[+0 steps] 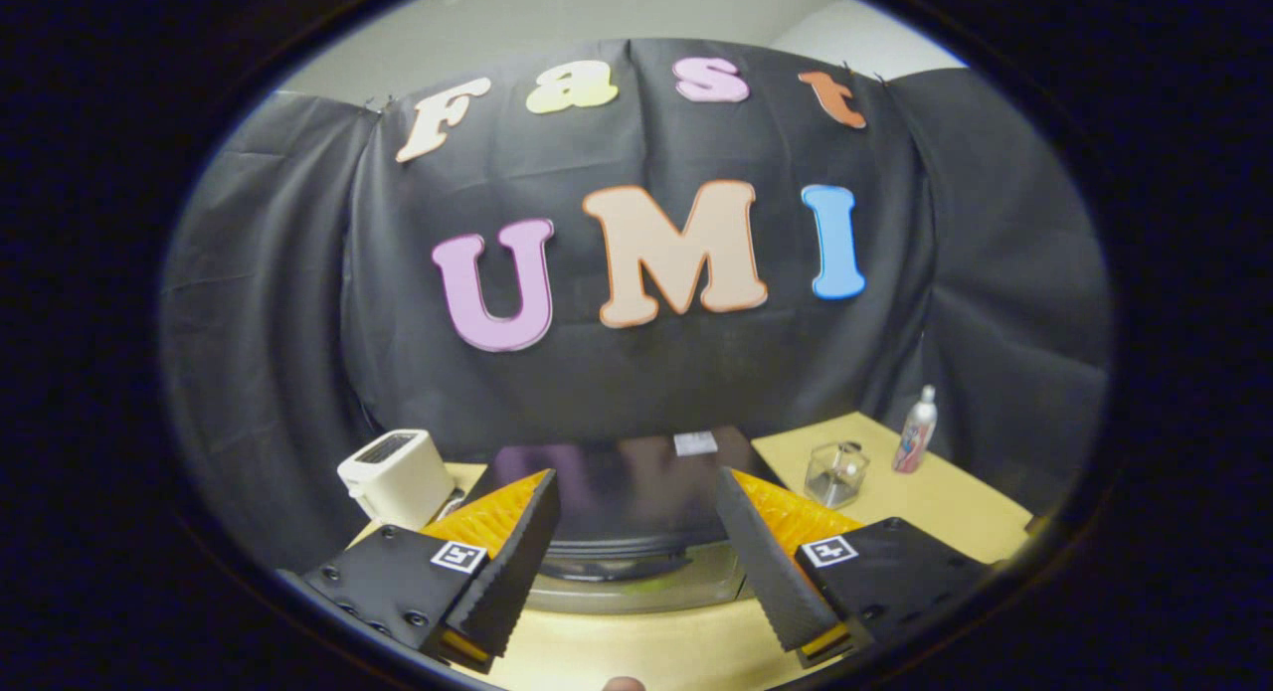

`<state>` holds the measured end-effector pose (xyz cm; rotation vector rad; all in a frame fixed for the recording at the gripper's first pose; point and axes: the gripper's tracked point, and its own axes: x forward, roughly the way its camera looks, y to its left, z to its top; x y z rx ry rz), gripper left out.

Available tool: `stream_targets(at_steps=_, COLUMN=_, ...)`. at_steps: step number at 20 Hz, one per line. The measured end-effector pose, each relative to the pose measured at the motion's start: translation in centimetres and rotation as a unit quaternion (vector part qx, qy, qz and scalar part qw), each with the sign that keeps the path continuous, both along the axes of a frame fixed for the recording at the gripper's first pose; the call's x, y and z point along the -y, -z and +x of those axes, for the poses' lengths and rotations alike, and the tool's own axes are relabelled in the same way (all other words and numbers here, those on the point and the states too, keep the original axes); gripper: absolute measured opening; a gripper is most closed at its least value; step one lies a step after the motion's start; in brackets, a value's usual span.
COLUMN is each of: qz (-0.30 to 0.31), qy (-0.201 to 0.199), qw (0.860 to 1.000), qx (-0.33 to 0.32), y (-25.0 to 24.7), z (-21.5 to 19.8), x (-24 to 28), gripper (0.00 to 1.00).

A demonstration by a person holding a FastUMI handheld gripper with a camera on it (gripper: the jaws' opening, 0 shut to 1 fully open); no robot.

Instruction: Open the toaster oven, put the food inside, and close the toaster oven door.

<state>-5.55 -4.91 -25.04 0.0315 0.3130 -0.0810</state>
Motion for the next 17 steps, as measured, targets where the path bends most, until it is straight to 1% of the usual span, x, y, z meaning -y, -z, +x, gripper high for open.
stream_targets(at_steps=4, qz=-0.001, qy=-0.01, qw=0.998, qx=0.067, y=-7.2, z=2.3, x=0.8, gripper=0.99)
stream_targets(at_steps=6, qz=-0.007, qy=-0.01, qw=0.995, qx=0.097, y=-10.3, z=3.2, x=2.0, gripper=0.99)
stream_targets(at_steps=10, qz=0.004, qy=-0.024, qw=0.99, qx=0.136, y=-15.6, z=5.0, x=3.7, gripper=0.99)
stream_targets(at_steps=14, qz=-0.018, qy=-0.01, qw=0.986, qx=0.163, y=-18.5, z=6.9, x=8.0, gripper=0.99)
stream_targets(at_steps=17, qz=-0.032, qy=-0.01, qw=0.983, qx=0.183, y=-19.5, z=7.9, x=11.2, gripper=0.99)
